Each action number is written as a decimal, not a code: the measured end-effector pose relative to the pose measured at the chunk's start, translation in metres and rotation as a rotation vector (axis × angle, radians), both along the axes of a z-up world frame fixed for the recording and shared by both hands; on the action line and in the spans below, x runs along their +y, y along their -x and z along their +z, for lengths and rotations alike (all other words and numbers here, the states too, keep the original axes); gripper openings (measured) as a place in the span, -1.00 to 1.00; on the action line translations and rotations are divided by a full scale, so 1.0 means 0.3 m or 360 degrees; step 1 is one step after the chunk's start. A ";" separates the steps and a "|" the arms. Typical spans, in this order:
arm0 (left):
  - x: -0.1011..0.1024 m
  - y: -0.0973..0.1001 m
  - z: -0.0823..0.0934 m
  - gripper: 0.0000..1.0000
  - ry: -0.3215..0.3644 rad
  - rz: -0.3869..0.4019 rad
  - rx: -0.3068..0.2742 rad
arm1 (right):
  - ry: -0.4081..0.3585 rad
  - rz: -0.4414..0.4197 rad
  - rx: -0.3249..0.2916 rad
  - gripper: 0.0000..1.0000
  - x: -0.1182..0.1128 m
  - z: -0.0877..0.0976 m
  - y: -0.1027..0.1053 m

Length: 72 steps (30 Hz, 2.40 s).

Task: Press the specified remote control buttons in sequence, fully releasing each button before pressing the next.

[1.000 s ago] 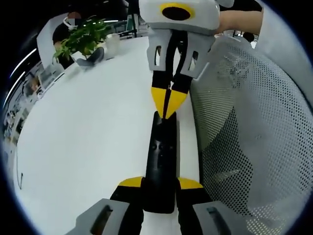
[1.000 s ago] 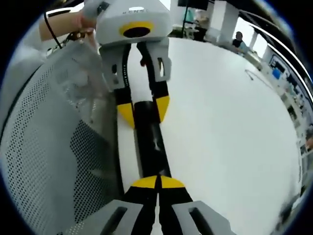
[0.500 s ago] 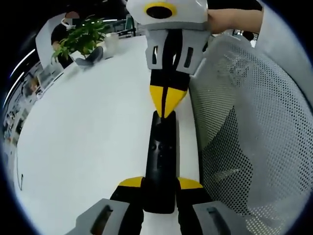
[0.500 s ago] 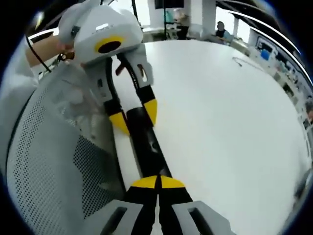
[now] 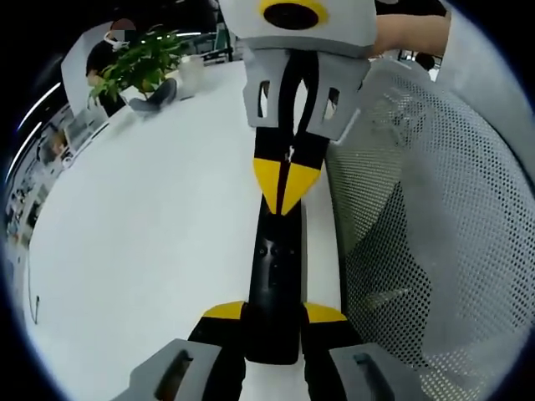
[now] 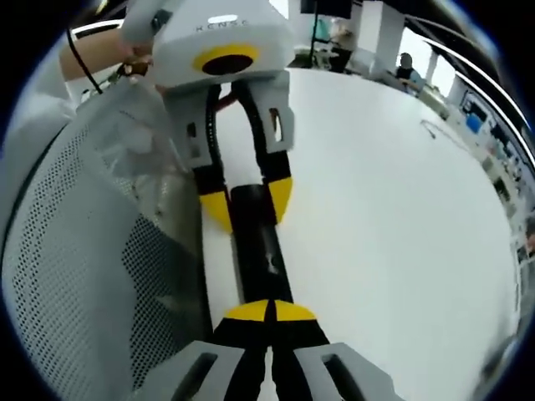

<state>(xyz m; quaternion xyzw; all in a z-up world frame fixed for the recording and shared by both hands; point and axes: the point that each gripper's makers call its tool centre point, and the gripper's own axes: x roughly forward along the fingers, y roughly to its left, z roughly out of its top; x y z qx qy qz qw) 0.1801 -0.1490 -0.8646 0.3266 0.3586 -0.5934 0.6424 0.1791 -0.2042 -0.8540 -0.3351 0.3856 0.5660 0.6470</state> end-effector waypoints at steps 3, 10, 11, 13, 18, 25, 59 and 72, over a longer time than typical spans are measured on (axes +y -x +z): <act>0.000 0.000 0.001 -0.52 -0.0001 -0.0003 0.0001 | 0.0019 0.0018 -0.0003 -1.00 -0.001 -0.003 -0.002; -0.001 -0.001 0.000 -0.52 0.0004 -0.0002 0.0000 | 0.0044 0.0052 -0.0019 -1.00 -0.001 -0.004 -0.002; -0.001 -0.001 0.001 -0.52 0.0005 -0.0002 0.0000 | 0.0043 0.0052 -0.0020 -1.00 -0.001 -0.003 -0.002; 0.000 -0.001 0.001 -0.52 0.0012 0.0000 -0.0001 | 0.0029 0.0036 -0.0016 -1.00 -0.001 -0.003 -0.003; 0.001 -0.001 0.001 -0.52 0.0019 0.0023 0.0007 | -0.0050 -0.0090 0.0086 -1.00 -0.003 0.002 -0.005; 0.002 0.000 0.001 -0.52 0.0026 0.0038 0.0003 | -0.0055 -0.0090 0.0083 -1.00 0.001 0.005 -0.001; 0.002 0.000 0.014 -0.50 0.0438 0.0165 -0.0042 | -0.0151 -0.0060 0.0072 -1.00 0.030 0.003 -0.008; 0.000 -0.001 0.015 -0.50 0.0465 0.0176 -0.0041 | -0.0102 0.0014 0.0118 -1.00 0.070 -0.001 0.003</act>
